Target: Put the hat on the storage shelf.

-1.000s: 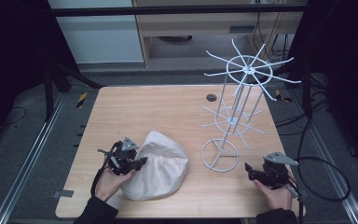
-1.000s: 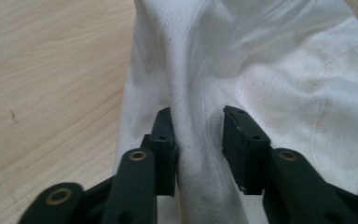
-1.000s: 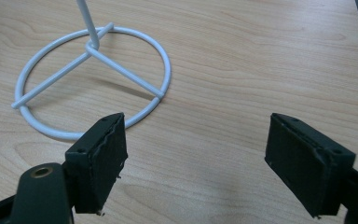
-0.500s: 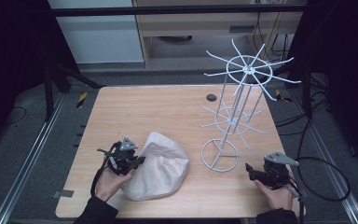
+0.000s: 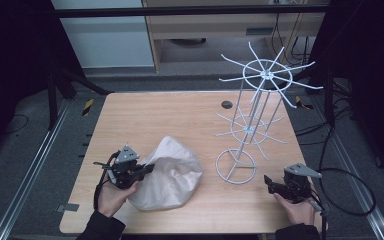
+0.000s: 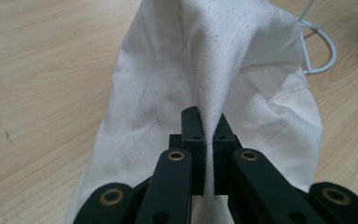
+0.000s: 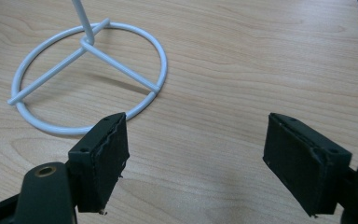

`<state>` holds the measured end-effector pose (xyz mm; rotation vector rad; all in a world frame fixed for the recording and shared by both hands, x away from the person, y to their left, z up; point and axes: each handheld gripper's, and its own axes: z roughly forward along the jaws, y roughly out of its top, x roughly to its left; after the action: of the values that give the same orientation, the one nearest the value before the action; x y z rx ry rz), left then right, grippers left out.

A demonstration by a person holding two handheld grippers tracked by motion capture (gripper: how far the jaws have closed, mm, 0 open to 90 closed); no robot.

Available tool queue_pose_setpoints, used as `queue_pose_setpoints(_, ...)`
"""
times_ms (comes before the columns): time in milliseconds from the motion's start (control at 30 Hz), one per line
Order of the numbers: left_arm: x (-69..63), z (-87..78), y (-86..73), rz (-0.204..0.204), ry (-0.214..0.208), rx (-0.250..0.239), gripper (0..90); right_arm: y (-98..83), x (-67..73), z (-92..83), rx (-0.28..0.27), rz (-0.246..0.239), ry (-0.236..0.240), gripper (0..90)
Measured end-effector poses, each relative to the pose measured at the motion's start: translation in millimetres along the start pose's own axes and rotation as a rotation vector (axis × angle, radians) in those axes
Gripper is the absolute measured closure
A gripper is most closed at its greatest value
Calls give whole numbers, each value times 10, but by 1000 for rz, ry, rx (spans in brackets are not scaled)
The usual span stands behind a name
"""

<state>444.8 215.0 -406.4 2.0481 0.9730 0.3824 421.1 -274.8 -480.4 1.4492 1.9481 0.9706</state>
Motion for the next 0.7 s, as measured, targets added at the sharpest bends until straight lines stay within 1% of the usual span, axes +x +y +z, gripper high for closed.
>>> queue_pose_setpoints(67, -11, -37, 12, -2, 1, -20, 880, -1, -5, -1, -2, -4, 1, 219)
queue_pose_setpoints(100, -11, -37, 12, -2, 1, -20, 880, -1, -5, -1, -2, -4, 1, 219)
queue_pose_setpoints(233, -28, -119, 43, 1, -4, -58, 880, -1, -1, 0, -3, -5, 4, 219)
queue_pose_setpoints(300, -32, -149, 54, -7, -4, -77, 880, -2, -4, 2, -4, -5, 4, 219)
queue_pose_setpoints(333, -32, -149, 54, -7, -4, -77, 880, -2, -4, 2, -4, -5, 4, 219)
queue_pose_setpoints(367, -28, -184, 64, -14, -4, -94, 880, -4, -6, 2, -5, -3, 3, 219)
queue_pose_setpoints(433, -23, -222, 72, -21, -2, -112, 880, -3, -8, -1, -6, 3, 6, 218)
queue_pose_setpoints(467, -22, -240, 77, -26, 0, -123, 880, -4, -14, -2, -9, -5, 4, 218)
queue_pose_setpoints(567, -18, -299, 93, -31, 3, -150, 880, -8, -14, 2, -13, -5, 0, 218)
queue_pose_setpoints(633, -15, -318, 99, -32, 0, -154, 880, -9, -17, 4, -13, -10, -1, 218)
queue_pose_setpoints(700, -21, -376, 110, -34, 3, -176, 880, -9, -12, 3, -11, -8, -2, 218)
